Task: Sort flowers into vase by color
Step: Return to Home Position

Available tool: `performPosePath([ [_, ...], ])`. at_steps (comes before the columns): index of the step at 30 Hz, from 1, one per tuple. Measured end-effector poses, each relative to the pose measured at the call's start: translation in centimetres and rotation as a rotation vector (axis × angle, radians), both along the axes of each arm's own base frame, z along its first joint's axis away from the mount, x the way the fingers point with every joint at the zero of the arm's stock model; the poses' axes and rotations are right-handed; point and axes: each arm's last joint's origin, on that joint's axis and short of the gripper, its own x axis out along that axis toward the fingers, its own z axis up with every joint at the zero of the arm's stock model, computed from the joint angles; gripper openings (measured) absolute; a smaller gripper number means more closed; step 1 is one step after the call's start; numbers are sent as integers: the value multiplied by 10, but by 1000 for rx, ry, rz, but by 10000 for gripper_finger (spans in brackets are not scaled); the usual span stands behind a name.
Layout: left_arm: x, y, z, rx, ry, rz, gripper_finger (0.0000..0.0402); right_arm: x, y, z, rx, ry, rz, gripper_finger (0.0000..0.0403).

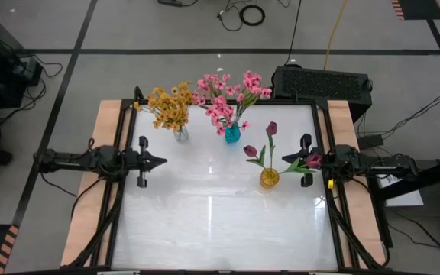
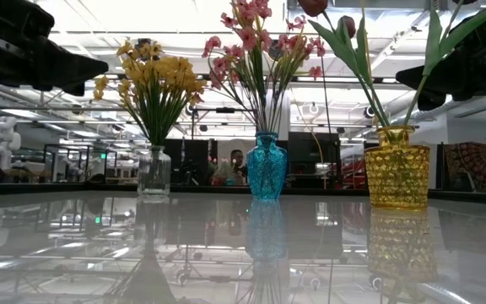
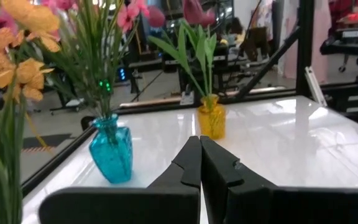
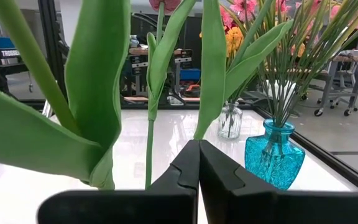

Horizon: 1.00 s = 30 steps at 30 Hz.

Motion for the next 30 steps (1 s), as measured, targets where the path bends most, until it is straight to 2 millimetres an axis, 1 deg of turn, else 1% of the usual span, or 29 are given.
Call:
performPosePath([
  [5,1,2,-2,4,1,-12,0,0,0,0,0,1,0,0],
  [9,1,2,-2,7,8,-56,0,0,0,0,0,0,0,0],
  [24,1,4,-3,-2,13,-45,0,0,0,0,0,1,0,0],
  [30,1,5,-3,-2,11,-29,17,0,0,0,0,1,0,0],
])
